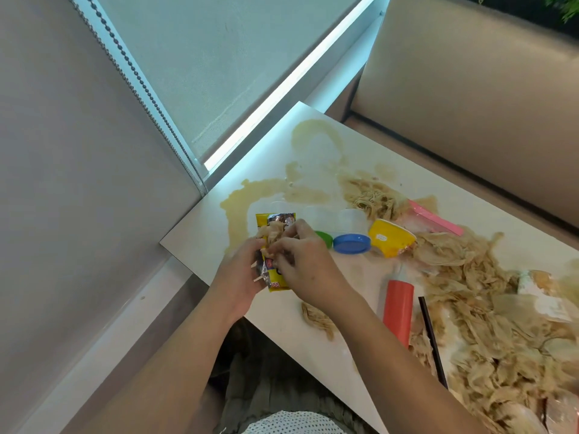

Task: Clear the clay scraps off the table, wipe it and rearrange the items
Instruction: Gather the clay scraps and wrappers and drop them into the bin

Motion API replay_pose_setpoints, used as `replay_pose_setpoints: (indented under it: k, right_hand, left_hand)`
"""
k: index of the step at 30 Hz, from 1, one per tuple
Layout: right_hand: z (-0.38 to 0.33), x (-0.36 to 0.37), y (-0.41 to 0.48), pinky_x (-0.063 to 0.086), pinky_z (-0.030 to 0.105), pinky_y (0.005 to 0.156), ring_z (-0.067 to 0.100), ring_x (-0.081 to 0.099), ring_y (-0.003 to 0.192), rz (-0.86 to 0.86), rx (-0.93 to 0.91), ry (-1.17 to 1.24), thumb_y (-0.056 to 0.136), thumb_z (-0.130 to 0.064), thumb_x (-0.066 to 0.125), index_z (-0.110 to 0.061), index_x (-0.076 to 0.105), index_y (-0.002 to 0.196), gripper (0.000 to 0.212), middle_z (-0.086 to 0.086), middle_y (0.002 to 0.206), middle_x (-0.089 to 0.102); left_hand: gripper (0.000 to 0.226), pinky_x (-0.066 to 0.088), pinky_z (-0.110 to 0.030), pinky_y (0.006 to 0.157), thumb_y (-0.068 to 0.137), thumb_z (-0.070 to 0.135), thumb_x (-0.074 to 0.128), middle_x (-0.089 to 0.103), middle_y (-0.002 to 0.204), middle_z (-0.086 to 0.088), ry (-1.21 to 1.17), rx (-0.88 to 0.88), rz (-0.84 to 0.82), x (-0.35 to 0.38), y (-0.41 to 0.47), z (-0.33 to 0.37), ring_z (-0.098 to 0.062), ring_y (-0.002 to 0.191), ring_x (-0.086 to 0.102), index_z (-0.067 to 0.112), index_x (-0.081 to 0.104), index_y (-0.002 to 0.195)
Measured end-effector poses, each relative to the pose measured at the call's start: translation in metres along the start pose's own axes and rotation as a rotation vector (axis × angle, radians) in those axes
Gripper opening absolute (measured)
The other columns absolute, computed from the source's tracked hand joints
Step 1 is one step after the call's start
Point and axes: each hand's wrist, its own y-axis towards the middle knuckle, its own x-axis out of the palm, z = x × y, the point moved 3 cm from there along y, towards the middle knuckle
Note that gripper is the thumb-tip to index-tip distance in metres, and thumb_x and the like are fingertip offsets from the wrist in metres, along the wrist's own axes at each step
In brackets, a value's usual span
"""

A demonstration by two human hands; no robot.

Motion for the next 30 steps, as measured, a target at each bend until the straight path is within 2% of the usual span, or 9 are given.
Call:
replay_pose_setpoints:
  k: [4, 8, 10, 12, 14, 18, 22, 26, 30]
  right_hand:
    - [0.000, -0.016, 0.000, 0.044, 0.010, 0.078, 0.000, 0.056, 0.079, 0.058, 0.015, 0.043, 0.086, 0.000, 0.067, -0.013, 0.075, 0.096, 0.019, -0.004, 0.094, 0.061]
    - [0.026, -0.058, 0.017, 0.050, 0.013, 0.072, 0.000, 0.061, 0.078, 0.261, 0.167, 0.052, 0.089, 0.000, 0.065, -0.016, 0.071, 0.104, 0.023, -0.002, 0.101, 0.067]
    - [0.057, -0.086, 0.035, 0.054, 0.024, 0.080, 0.008, 0.062, 0.081, 0.312, 0.246, -0.047, 0.087, 0.000, 0.063, -0.019, 0.070, 0.113, 0.032, 0.004, 0.109, 0.066]
    - [0.095, -0.111, 0.056, 0.051, 0.034, 0.094, 0.022, 0.061, 0.097, 0.258, 0.405, -0.183, 0.085, 0.000, 0.061, -0.023, 0.067, 0.124, 0.046, 0.009, 0.120, 0.059]
    - [0.130, -0.126, 0.075, 0.044, 0.035, 0.100, 0.034, 0.051, 0.118, 0.141, 0.589, -0.315, 0.085, -0.002, 0.059, -0.030, 0.059, 0.135, 0.057, 0.013, 0.133, 0.048]
    - [0.168, -0.124, 0.098, 0.042, 0.038, 0.093, 0.040, 0.032, 0.128, -0.011, 0.717, -0.435, 0.087, -0.004, 0.055, -0.035, 0.053, 0.143, 0.065, 0.012, 0.143, 0.035]
    - [0.183, -0.106, 0.108, 0.038, 0.043, 0.108, 0.038, 0.027, 0.138, -0.138, 0.733, -0.514, 0.087, -0.006, 0.054, -0.038, 0.060, 0.135, 0.058, 0.007, 0.155, 0.026]
    - [0.191, -0.096, 0.105, 0.043, 0.042, 0.097, 0.037, 0.031, 0.133, -0.101, 0.722, -0.541, 0.090, -0.006, 0.053, -0.031, 0.070, 0.118, 0.042, 0.006, 0.151, 0.031]
    - [0.204, -0.097, 0.104, 0.039, 0.031, 0.081, 0.031, 0.052, 0.115, -0.021, 0.663, -0.449, 0.078, 0.004, 0.055, -0.030, 0.068, 0.086, 0.037, 0.007, 0.125, 0.060]
  left_hand:
    - [0.022, 0.054, -0.055, 0.090, 0.097, 0.005, 0.065, 0.074, 0.101, -0.016, 0.049, 0.051, 0.016, 0.001, 0.000, -0.005, -0.030, 0.092, 0.069, 0.008, 0.071, 0.118]
    - [0.018, 0.056, -0.045, 0.083, 0.097, 0.006, 0.065, 0.077, 0.107, -0.013, 0.109, 0.078, 0.028, 0.003, 0.002, -0.007, -0.023, 0.090, 0.074, 0.014, 0.072, 0.112]
    - [0.020, 0.058, -0.039, 0.077, 0.098, 0.009, 0.066, 0.078, 0.108, -0.011, 0.150, 0.089, 0.017, 0.004, 0.004, -0.008, -0.019, 0.091, 0.075, 0.015, 0.073, 0.115]
    - [0.023, 0.058, -0.038, 0.076, 0.098, 0.010, 0.067, 0.078, 0.110, -0.010, 0.175, 0.091, 0.020, 0.005, 0.006, -0.010, -0.018, 0.092, 0.076, 0.015, 0.073, 0.119]
    - [0.025, 0.059, -0.038, 0.077, 0.097, 0.010, 0.067, 0.078, 0.110, -0.010, 0.178, 0.086, 0.028, 0.007, 0.008, -0.011, -0.018, 0.091, 0.076, 0.013, 0.073, 0.121]
    - [0.024, 0.062, -0.038, 0.075, 0.098, 0.008, 0.065, 0.078, 0.110, -0.011, 0.164, 0.062, 0.010, 0.017, 0.011, -0.015, -0.020, 0.092, 0.077, 0.012, 0.073, 0.121]
    - [0.025, 0.063, -0.033, 0.066, 0.099, 0.007, 0.063, 0.078, 0.108, -0.012, 0.166, 0.055, 0.004, 0.023, 0.014, -0.015, -0.022, 0.092, 0.077, 0.011, 0.071, 0.122]
    - [0.024, 0.061, -0.030, 0.061, 0.099, 0.006, 0.063, 0.079, 0.106, -0.011, 0.163, 0.057, 0.004, 0.023, 0.017, -0.013, -0.019, 0.086, 0.078, 0.010, 0.072, 0.120]
    - [0.023, 0.063, -0.032, 0.061, 0.097, 0.006, 0.064, 0.079, 0.101, -0.009, 0.140, 0.053, 0.013, 0.023, 0.020, -0.012, -0.017, 0.082, 0.077, 0.010, 0.072, 0.118]
